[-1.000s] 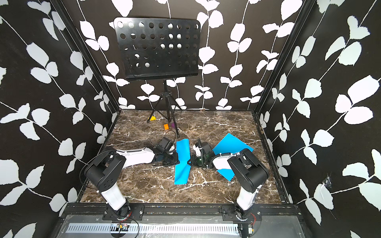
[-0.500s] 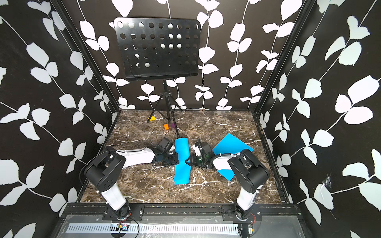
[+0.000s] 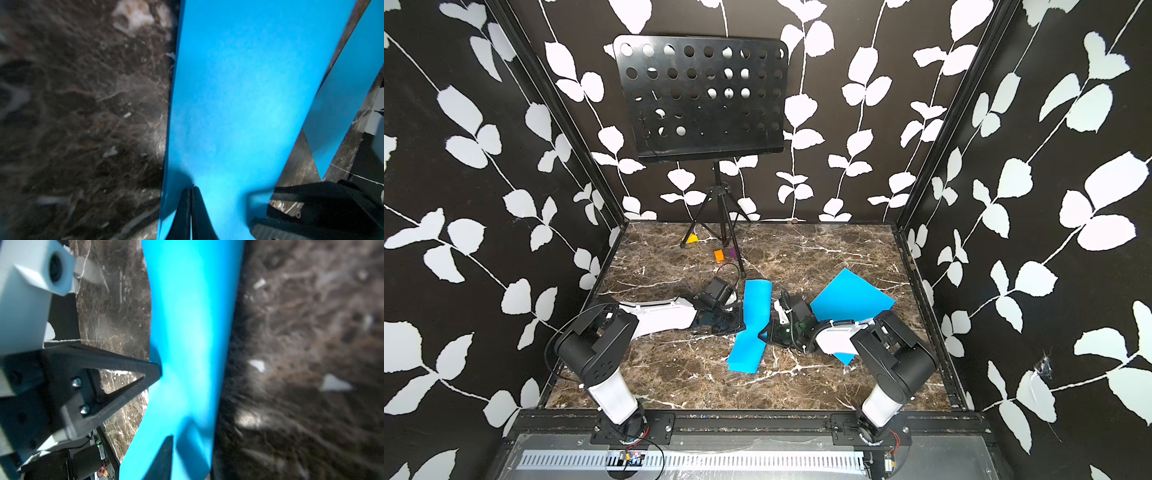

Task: Fold the rectangular paper in half along the long edge
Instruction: Fold the paper at the center of the board.

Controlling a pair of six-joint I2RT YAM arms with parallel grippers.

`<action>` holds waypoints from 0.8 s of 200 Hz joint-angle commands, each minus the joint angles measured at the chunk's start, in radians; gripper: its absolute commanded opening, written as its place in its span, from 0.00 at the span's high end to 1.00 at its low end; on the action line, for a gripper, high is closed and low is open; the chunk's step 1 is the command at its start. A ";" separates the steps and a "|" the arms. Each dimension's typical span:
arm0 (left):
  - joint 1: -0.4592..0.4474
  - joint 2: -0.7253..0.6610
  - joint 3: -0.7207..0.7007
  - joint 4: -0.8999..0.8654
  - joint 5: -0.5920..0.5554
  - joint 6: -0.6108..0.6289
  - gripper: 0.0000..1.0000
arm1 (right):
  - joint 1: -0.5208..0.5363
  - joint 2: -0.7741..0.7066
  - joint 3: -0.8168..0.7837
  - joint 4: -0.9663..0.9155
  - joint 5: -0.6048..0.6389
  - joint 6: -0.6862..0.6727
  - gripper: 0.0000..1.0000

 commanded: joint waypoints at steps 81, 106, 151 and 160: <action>0.005 0.062 -0.055 -0.060 -0.077 0.002 0.92 | 0.019 -0.016 -0.039 0.024 0.055 0.103 0.59; 0.005 0.061 -0.064 -0.052 -0.087 -0.010 0.92 | 0.038 -0.023 -0.067 0.074 0.055 0.165 0.58; 0.005 0.061 -0.076 -0.034 -0.105 -0.033 0.93 | 0.080 -0.086 -0.109 0.113 0.074 0.264 0.58; 0.005 0.060 -0.076 -0.033 -0.110 -0.037 0.93 | 0.086 -0.094 -0.120 0.122 0.080 0.284 0.57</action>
